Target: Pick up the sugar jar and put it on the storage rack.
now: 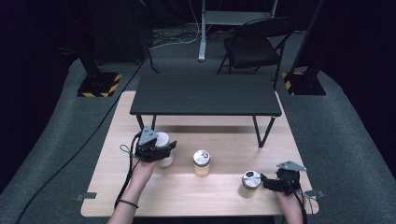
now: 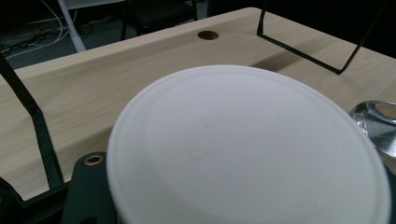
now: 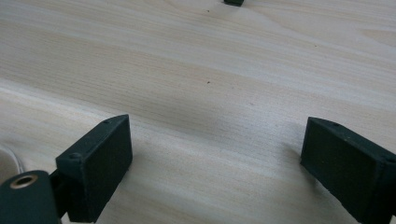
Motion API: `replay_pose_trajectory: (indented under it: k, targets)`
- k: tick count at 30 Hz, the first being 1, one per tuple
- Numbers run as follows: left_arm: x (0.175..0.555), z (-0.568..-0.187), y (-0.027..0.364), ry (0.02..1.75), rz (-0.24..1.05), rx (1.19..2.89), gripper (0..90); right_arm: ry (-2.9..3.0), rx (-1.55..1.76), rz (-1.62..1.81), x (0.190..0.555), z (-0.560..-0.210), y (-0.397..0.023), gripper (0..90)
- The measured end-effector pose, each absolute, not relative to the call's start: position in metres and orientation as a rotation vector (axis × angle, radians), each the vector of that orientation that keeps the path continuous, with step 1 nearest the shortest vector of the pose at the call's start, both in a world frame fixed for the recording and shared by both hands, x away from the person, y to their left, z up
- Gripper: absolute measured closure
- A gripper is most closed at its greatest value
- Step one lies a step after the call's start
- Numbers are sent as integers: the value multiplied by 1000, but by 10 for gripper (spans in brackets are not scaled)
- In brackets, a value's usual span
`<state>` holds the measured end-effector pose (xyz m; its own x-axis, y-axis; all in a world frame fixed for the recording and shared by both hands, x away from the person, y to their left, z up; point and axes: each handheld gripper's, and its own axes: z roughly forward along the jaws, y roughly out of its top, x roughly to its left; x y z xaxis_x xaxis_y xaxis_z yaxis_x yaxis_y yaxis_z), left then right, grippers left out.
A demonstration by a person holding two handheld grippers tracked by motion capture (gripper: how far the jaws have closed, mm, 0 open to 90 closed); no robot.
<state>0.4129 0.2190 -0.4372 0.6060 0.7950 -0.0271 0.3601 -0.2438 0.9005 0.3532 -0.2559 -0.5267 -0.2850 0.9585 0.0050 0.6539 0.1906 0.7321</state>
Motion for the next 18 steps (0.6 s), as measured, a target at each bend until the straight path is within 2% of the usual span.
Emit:
replay_pose_trajectory:
  k: [18]
  targets:
    - [409, -417, 223, 928, 552, 1836, 355, 2013, 1504, 882, 353, -527, -256, 80]
